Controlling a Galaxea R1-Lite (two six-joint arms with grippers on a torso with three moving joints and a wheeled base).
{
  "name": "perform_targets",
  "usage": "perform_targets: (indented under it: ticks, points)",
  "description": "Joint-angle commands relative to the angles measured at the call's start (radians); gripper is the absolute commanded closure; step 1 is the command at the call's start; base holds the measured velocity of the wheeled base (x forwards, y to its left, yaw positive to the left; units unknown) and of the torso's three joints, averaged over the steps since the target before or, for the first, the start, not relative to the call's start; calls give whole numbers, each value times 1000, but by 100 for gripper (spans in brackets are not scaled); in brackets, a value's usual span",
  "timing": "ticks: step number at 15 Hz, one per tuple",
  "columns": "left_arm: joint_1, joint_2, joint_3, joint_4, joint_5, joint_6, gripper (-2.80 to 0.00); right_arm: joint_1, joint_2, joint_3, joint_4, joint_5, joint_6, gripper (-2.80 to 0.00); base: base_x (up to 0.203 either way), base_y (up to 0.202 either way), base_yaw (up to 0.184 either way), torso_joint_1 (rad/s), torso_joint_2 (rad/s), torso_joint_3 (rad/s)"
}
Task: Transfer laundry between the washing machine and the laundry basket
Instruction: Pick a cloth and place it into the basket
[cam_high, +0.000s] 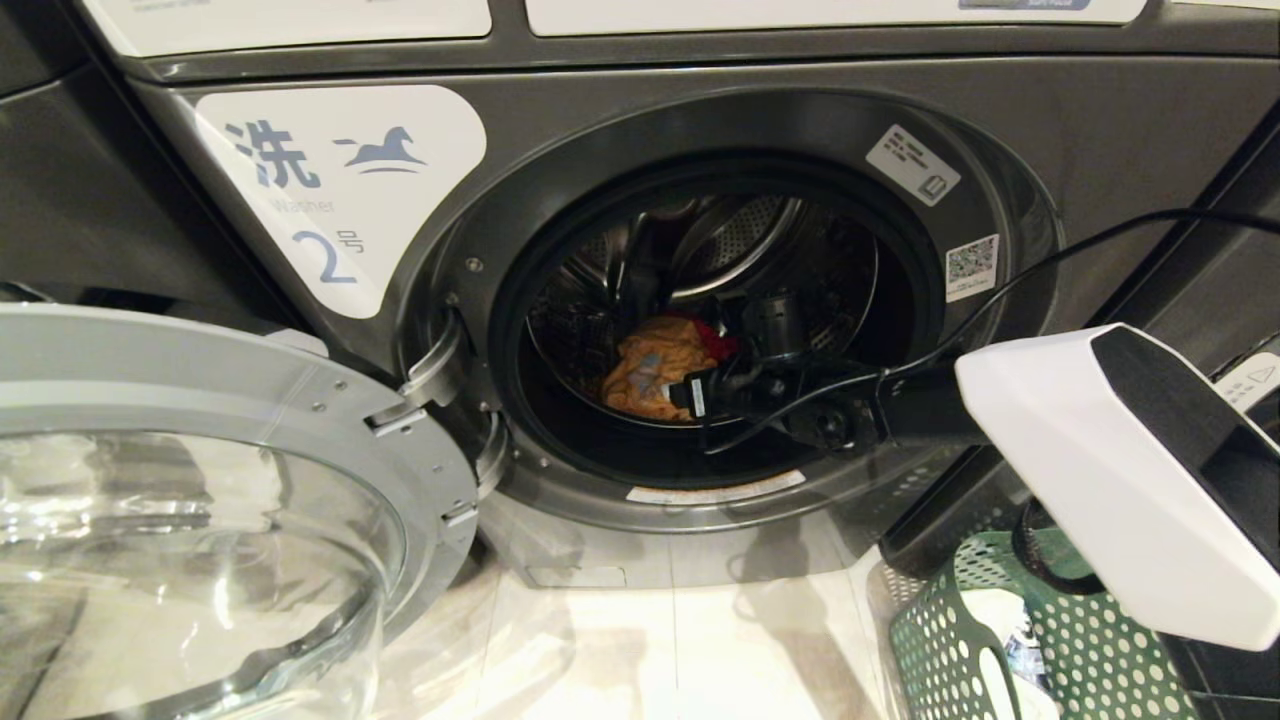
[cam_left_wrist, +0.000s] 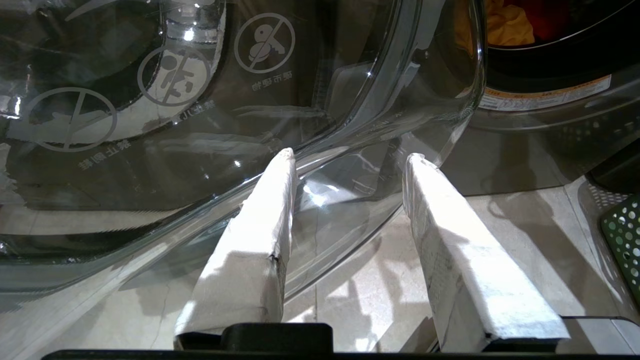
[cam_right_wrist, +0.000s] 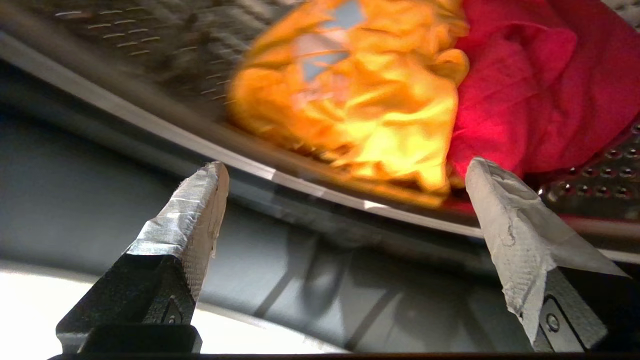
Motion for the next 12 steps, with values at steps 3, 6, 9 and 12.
perform_targets:
  ticks: [3, 6, 9, 12]
  points:
    - [0, 1, 2, 0, 0, -1, 0, 8, -323, 386, -13, 38, 4, -280, 0, 0, 0, 0, 0, 0]
    - [0, 1, 2, 0, 0, -1, 0, 27, -528, 740, -70, 69, 4, -280, 0, 0, 0, 0, 0, 0]
    - [0, 1, 2, 0, 0, -1, 0, 47, -785, 1010, -114, 81, 3, -280, 0, 0, 0, 0, 0, 0]
    - [0, 1, 2, 0, 0, -1, 0, 35, -997, 1240, -114, 79, -1, -280, 0, 0, 0, 0, 0, 0]
